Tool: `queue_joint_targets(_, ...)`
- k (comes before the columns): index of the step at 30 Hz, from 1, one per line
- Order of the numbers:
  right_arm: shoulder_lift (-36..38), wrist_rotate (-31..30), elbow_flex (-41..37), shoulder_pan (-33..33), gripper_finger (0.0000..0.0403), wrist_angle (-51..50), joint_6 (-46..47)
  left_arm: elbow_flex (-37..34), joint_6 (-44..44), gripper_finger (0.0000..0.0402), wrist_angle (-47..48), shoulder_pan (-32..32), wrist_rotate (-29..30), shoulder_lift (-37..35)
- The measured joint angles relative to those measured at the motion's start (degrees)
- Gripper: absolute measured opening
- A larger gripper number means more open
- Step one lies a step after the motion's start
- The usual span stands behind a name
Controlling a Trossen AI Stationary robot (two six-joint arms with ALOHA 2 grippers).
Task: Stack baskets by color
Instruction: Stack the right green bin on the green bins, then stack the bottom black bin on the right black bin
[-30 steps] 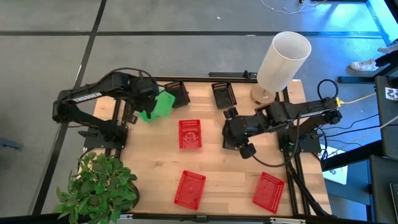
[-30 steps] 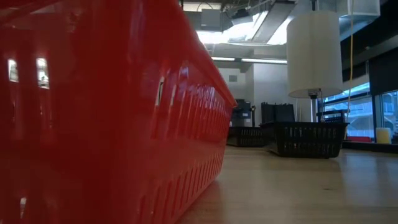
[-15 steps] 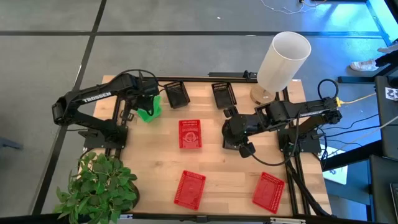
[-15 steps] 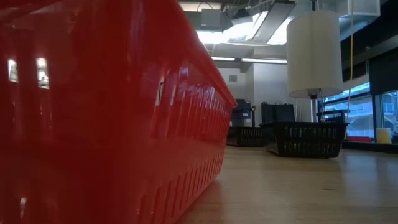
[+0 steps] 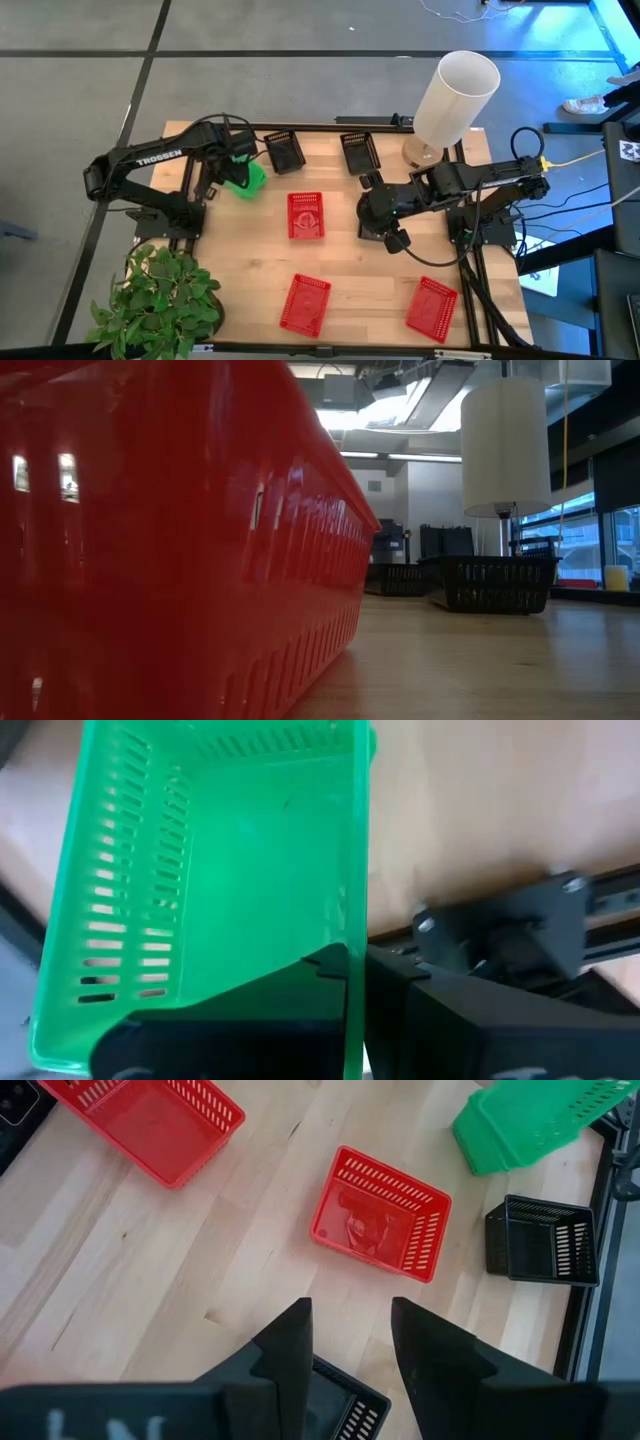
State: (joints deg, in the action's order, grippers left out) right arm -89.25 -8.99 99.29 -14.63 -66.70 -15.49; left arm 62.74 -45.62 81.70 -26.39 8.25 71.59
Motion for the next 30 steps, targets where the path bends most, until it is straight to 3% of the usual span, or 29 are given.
queue_joint_targets(9, 0.00, 0.00, 0.00, 0.02, 0.0138, -0.02, 0.00, 0.00, -0.09, 0.0000, -3.89, 1.95, -7.64, 0.00)
queue_joint_targets(16, 0.00, -0.01, 0.00, 0.02, 0.0138, -0.02, 0.00, 0.00, 0.07, 0.0009, -5.78, 1.92, -7.80, 0.00)
queue_joint_targets(30, 0.00, 0.00, 0.00, 0.00, 0.0138, -0.02, 0.14, 0.00, 3.59, 0.0076, -11.18, 1.92, -7.50, 0.00)
